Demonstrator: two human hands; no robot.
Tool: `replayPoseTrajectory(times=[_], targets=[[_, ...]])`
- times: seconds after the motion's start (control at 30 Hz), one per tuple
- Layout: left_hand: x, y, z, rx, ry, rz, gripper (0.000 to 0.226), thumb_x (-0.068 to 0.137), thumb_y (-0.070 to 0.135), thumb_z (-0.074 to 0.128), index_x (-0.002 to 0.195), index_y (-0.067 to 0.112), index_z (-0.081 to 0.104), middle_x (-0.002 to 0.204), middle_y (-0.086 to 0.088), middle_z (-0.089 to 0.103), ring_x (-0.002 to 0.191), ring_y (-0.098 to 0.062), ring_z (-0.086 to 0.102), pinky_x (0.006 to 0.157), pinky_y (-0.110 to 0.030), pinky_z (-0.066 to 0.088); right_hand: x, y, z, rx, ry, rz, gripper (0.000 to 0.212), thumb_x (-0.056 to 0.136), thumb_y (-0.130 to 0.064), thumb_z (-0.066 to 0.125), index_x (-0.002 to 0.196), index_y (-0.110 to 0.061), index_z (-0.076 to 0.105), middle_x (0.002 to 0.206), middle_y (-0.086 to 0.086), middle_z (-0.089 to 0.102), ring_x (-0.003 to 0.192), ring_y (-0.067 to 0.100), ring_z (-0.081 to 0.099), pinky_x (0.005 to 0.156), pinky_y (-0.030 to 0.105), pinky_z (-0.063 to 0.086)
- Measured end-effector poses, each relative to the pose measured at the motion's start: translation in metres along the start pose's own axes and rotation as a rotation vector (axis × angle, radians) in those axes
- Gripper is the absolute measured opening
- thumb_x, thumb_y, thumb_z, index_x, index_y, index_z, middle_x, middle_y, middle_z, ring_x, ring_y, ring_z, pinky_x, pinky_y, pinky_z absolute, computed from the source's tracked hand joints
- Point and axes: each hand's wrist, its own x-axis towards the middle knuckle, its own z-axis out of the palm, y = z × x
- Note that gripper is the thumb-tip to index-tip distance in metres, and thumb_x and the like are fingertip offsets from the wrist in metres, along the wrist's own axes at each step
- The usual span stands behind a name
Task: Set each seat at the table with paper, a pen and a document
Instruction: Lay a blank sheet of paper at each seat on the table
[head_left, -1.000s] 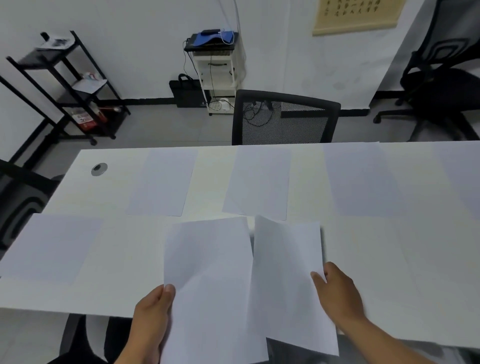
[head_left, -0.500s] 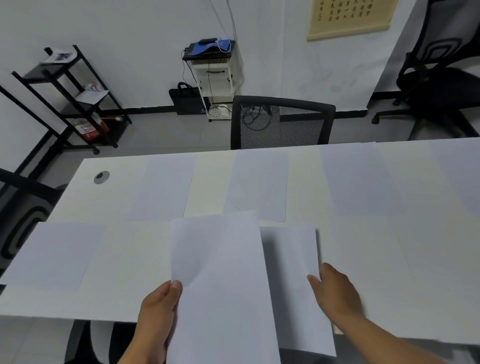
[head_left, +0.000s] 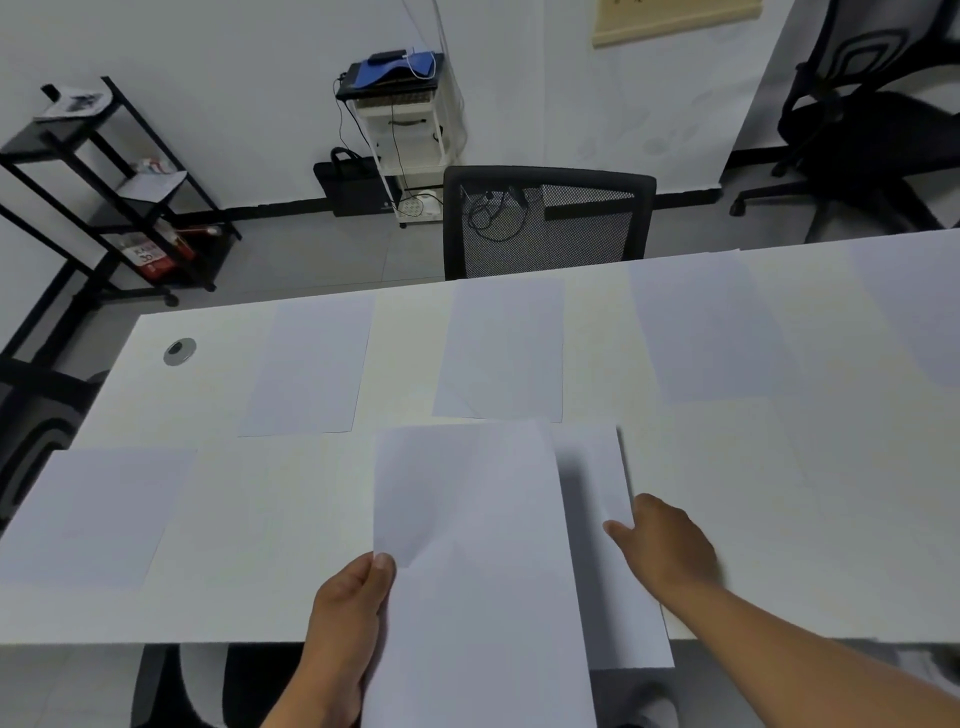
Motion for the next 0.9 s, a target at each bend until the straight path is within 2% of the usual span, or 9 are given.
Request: replayPoseTrajectory(times=[0.1, 0.2, 0.33, 0.43, 0.57, 0.63, 0.7, 0.8, 0.9], targets=[[0.002, 0.001, 0.003, 0.000, -0.007, 0.000, 0.034, 0.113, 0.023, 0.059, 0.098, 0.000, 0.079, 0.105, -0.021, 0.083, 0.095, -0.036, 0.079, 0.095, -0.049, 0.058, 0.001, -0.004, -0.003, -0.021, 0.002, 0.021, 0.045, 0.102, -0.055, 0.060, 0.079, -0.020, 0.043, 0.078, -0.005, 0.059, 0.063, 0.015, 0.052, 0.051, 0.031, 0.031], [0.000, 0.002, 0.006, 0.018, -0.015, 0.002, 0.034, 0.113, 0.023, 0.058, 0.097, 0.004, 0.081, 0.105, -0.018, 0.083, 0.103, -0.041, 0.079, 0.101, -0.055, 0.058, 0.002, -0.005, -0.005, -0.028, 0.000, 0.070, 0.047, 0.098, -0.060, 0.064, 0.081, -0.019, 0.047, 0.079, -0.005, 0.060, 0.065, 0.016, 0.055, 0.052, 0.030, 0.034], [0.000, 0.005, 0.010, 0.023, -0.026, 0.003, 0.034, 0.113, 0.022, 0.058, 0.096, 0.002, 0.079, 0.105, -0.020, 0.083, 0.095, -0.036, 0.080, 0.096, -0.050, 0.058, 0.005, 0.000, -0.007, 0.031, 0.001, 0.145, 0.053, 0.089, -0.067, 0.069, 0.085, -0.018, 0.050, 0.080, -0.004, 0.062, 0.066, 0.016, 0.058, 0.054, 0.028, 0.038], [-0.002, 0.009, 0.014, 0.025, -0.039, 0.006, 0.033, 0.114, 0.023, 0.057, 0.100, 0.004, 0.081, 0.106, -0.017, 0.084, 0.099, -0.037, 0.080, 0.097, -0.051, 0.059, 0.005, 0.005, -0.012, 0.095, 0.014, 0.162, 0.051, 0.090, -0.065, 0.067, 0.085, -0.017, 0.050, 0.078, -0.003, 0.062, 0.065, 0.017, 0.057, 0.054, 0.029, 0.037], [-0.006, 0.018, 0.025, 0.039, -0.069, 0.031, 0.033, 0.114, 0.023, 0.057, 0.100, 0.006, 0.082, 0.103, -0.013, 0.085, 0.099, -0.035, 0.081, 0.090, -0.045, 0.059, -0.006, 0.011, -0.019, 0.341, -0.057, 0.047, 0.035, 0.102, -0.041, 0.060, 0.080, -0.014, 0.054, 0.074, 0.001, 0.064, 0.065, 0.019, 0.056, 0.062, 0.035, 0.046], [-0.005, 0.020, 0.032, 0.051, -0.079, 0.049, 0.033, 0.113, 0.024, 0.059, 0.097, 0.006, 0.081, 0.102, -0.014, 0.084, 0.098, -0.036, 0.080, 0.092, -0.047, 0.059, -0.022, 0.004, -0.029, 0.499, -0.096, -0.013, 0.037, 0.107, -0.039, 0.056, 0.084, -0.010, 0.059, 0.078, 0.005, 0.069, 0.069, 0.021, 0.060, 0.062, 0.034, 0.044], [-0.004, 0.023, 0.041, 0.050, -0.096, 0.068, 0.033, 0.112, 0.025, 0.060, 0.097, 0.003, 0.079, 0.100, -0.015, 0.084, 0.091, -0.031, 0.079, 0.088, -0.044, 0.058, -0.037, -0.003, -0.043, 0.684, -0.124, -0.027, 0.045, 0.110, -0.041, 0.051, 0.078, -0.010, 0.060, 0.072, -0.001, 0.070, 0.067, 0.020, 0.060, 0.065, 0.034, 0.044], [-0.005, 0.033, 0.059, 0.063, -0.135, 0.104, 0.034, 0.112, 0.025, 0.060, 0.096, 0.002, 0.078, 0.097, -0.015, 0.084, 0.087, -0.028, 0.077, 0.082, -0.040, 0.055, -0.054, -0.002, -0.062, 0.945, -0.172, -0.039, 0.055, 0.110, -0.045, 0.051, 0.082, 0.002, 0.053, 0.070, 0.014, 0.061, 0.066, 0.020, 0.051, 0.069, 0.036, 0.042], [-0.009, 0.045, 0.080, 0.062, -0.183, 0.133, 0.033, 0.113, 0.022, 0.058, 0.096, 0.003, 0.079, 0.095, -0.013, 0.084, 0.077, -0.019, 0.078, 0.075, -0.036, 0.056, -0.067, 0.008, -0.079, 0.844, -0.087, -0.070, 0.050, 0.101, -0.037, 0.067, 0.075, -0.007, 0.037, 0.069, 0.004, 0.037, 0.065, 0.018, 0.032, 0.063, 0.032, 0.028]])
